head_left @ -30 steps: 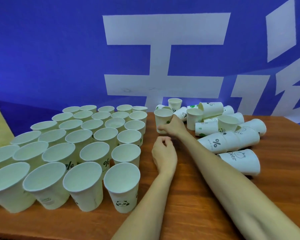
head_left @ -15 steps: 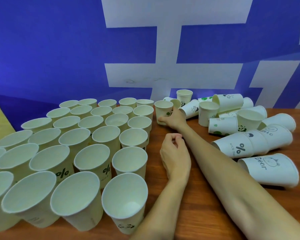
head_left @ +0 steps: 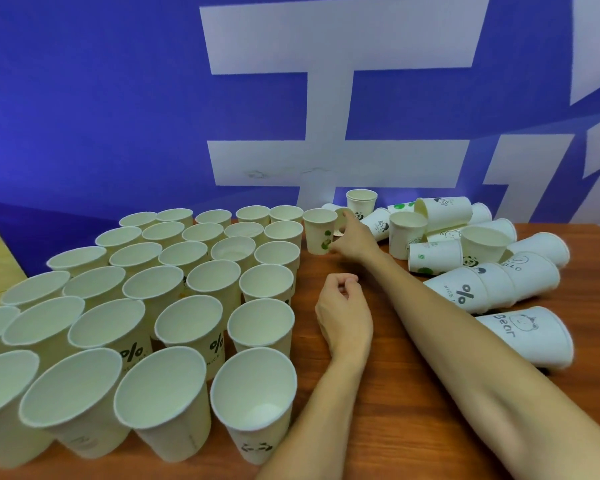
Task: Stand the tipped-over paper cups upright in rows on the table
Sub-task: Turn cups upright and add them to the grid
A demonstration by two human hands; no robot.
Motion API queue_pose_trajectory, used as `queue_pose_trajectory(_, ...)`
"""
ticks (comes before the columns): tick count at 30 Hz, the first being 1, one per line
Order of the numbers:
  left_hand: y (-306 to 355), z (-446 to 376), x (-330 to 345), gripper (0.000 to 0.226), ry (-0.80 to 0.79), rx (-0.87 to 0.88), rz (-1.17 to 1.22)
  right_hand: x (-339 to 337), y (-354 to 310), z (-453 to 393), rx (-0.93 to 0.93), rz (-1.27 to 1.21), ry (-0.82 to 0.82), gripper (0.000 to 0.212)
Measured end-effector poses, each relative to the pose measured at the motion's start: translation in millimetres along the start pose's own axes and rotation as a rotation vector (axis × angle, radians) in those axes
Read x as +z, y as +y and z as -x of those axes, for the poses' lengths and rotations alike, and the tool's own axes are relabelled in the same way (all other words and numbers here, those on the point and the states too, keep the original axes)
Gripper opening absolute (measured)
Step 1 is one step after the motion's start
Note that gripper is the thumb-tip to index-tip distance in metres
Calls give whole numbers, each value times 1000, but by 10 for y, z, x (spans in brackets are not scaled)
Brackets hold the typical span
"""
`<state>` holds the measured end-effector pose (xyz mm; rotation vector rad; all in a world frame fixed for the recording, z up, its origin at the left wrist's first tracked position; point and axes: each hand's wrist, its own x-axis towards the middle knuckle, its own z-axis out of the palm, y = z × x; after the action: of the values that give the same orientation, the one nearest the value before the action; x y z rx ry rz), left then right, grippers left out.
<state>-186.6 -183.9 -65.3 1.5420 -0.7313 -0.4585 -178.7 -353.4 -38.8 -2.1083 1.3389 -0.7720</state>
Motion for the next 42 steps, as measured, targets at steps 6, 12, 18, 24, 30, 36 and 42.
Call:
queue_pose_trajectory(6,18,38,-34,18,-18,-2,-16,-247,46,-72,27,93,184,46)
queue_pose_trajectory(12,7,29,-15,15,-23,8,-23,-232,-55,-299,3,178,126,41)
queue_pose_trajectory(18,-14,35,21,14,-28,41,-36,-127,-114,-551,-9,266,95,43)
queue_pose_trajectory(24,9,49,21,14,-49,54,-48,-80,-161,-651,-14,282,38,39)
queue_pose_trajectory(30,23,46,17,14,-51,51,-58,-152,-212,-621,10,271,54,33)
queue_pose_trajectory(36,62,63,-2,14,-63,68,-67,-416,-379,-446,-26,159,196,38)
queue_pose_trajectory(42,124,158,-28,12,-194,266,-48,-561,-446,-91,-197,25,449,30)
